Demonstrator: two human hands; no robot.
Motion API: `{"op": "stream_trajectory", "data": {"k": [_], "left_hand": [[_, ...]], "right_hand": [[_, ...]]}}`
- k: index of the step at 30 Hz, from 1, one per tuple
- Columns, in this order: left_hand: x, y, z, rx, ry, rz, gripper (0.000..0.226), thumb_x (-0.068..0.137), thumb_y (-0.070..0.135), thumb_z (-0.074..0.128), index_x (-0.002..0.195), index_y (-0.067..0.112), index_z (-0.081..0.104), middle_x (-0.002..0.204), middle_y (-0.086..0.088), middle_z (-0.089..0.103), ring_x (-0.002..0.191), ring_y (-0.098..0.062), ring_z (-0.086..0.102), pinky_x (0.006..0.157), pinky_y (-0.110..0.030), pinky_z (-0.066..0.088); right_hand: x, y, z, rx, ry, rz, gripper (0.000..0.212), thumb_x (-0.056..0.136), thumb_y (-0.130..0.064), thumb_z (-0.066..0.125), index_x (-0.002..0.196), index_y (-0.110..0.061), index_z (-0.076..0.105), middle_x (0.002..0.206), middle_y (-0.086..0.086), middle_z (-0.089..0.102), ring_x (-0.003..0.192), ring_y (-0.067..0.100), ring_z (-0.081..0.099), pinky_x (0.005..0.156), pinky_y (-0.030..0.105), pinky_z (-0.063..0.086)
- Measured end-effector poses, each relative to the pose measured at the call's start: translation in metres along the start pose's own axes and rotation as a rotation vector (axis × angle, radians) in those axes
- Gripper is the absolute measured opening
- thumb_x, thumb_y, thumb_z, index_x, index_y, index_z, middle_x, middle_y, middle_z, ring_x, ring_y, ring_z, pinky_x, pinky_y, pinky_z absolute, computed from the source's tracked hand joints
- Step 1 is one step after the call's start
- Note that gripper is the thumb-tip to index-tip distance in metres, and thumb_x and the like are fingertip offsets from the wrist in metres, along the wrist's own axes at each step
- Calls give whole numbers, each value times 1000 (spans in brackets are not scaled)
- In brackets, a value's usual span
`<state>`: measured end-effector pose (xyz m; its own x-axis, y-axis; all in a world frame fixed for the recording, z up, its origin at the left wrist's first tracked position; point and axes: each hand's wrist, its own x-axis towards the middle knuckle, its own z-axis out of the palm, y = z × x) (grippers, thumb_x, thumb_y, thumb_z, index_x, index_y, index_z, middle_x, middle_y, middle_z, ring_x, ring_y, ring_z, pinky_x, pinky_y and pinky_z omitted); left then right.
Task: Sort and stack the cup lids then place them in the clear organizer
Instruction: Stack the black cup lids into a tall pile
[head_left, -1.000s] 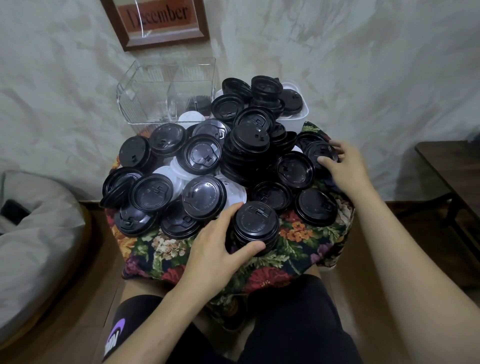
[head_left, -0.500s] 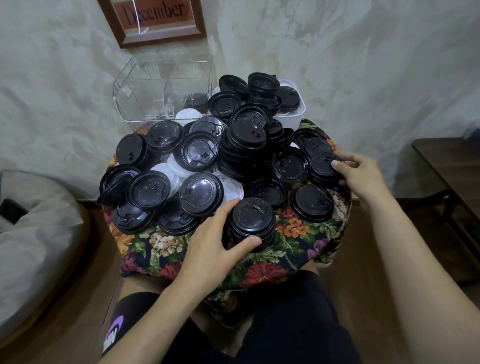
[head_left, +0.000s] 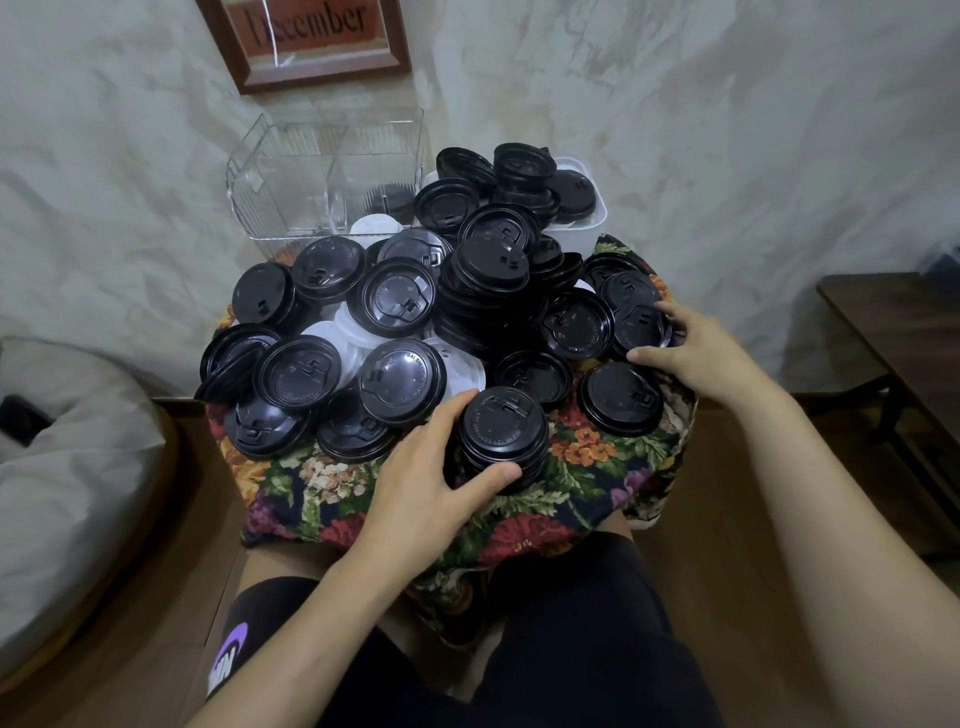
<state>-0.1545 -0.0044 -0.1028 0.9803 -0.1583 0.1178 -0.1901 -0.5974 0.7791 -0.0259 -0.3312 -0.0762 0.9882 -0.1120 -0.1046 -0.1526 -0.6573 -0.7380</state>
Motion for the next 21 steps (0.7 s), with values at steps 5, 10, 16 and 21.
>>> {"op": "stream_trajectory", "data": {"k": [5,10,16,21], "left_hand": [[-1,0,0,3,3,-1,71,78,81,60,139,61,30,123,42,51,123,3,50,101,-29,40],[-1,-1,0,-5,4,-3,75,77,83,59,143,58,32,131,30,57,125,0,51,104,-32,42],[-1,-3,-1,-27,8,11,75,80,76,67,145,57,35,133,34,57,128,4,51,108,-33,43],[0,0,-2,-103,21,45,75,79,71,70,147,58,41,133,43,55,131,14,48,110,-24,41]], "right_hand": [[-20,-8,-12,36,99,1,67,89,-39,80,145,-14,55,129,8,63,112,28,63,94,42,53],[-56,-29,-12,142,84,-82,52,90,-40,79,136,-25,61,119,-2,67,116,23,64,98,39,50],[-108,-74,32,137,-160,-273,74,72,-65,84,137,-41,59,130,-21,66,118,-1,64,106,32,49],[-122,-86,62,6,-176,-325,80,84,-51,80,155,-40,44,140,-23,53,129,-3,49,109,26,42]]}}
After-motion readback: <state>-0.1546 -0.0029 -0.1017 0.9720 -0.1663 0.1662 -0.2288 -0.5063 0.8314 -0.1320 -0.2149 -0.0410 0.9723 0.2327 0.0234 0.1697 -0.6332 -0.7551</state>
